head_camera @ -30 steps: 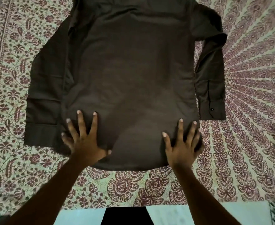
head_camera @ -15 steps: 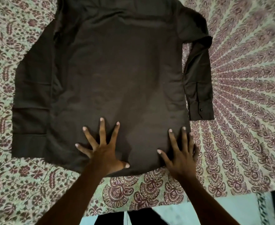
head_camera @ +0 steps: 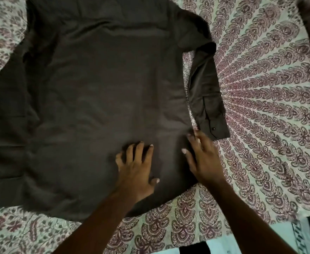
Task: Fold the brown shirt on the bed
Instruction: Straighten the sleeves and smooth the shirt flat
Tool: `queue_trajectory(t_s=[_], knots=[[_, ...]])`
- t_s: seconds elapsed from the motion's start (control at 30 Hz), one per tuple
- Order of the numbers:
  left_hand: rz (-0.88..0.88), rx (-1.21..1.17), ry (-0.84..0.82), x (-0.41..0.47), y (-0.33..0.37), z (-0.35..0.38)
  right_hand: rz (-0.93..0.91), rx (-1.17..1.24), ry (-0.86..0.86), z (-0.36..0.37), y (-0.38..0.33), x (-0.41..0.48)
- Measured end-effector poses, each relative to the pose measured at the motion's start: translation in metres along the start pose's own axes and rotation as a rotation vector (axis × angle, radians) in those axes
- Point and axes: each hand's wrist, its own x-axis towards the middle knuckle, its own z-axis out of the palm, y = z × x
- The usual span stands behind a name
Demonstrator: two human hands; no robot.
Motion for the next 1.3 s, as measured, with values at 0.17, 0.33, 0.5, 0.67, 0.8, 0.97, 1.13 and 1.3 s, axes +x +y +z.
queue_trajectory(t_s=[0.17,0.33,0.5,0.67,0.8,0.97,1.13,1.3], knots=[[0.085,-0.127,0.11,0.058,0.056,-0.017,0.672,0.066,0.165,-0.023,0.035,0.053],[-0.112,-0.658,0.269,0.143,0.117,-0.038,0.605,0.479,-0.159,-0.039,0.068,0.1],[-0.215,-0.912,0.303,0.211,0.168,-0.074,0.661,0.705,0.291,-0.107,0.131,0.107],[-0.001,-0.955,0.237,0.289,0.217,-0.091,0.612,0.544,0.465,-0.161,0.233,0.135],[-0.053,-1.162,0.302,0.356,0.257,-0.109,0.582,0.62,0.513,-0.194,0.305,0.187],[-0.446,-0.584,0.556,0.381,0.284,-0.122,0.484,0.645,0.584,-0.208,0.367,0.253],[-0.272,-0.091,0.616,0.39,0.289,-0.132,0.518,0.576,0.507,-0.216,0.41,0.297],[-0.123,-0.013,0.36,0.424,0.277,-0.129,0.483,0.425,0.391,-0.209,0.439,0.329]])
